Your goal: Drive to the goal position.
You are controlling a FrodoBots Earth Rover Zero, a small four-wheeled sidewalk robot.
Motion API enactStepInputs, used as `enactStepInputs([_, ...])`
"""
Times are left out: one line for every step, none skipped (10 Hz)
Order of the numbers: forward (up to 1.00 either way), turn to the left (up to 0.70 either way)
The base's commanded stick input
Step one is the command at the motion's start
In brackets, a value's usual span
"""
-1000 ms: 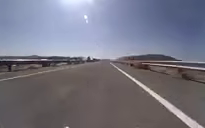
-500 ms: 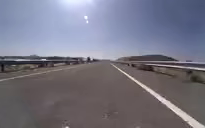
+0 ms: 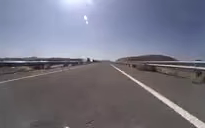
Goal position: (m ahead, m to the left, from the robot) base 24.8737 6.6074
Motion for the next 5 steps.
enactStepInputs([1.0, 0.0])
enactStepInputs([1.0, 0.0])
enactStepInputs([1.0, 0.0])
enactStepInputs([1.0, 0.0])
enactStepInputs([1.0, 0.0])
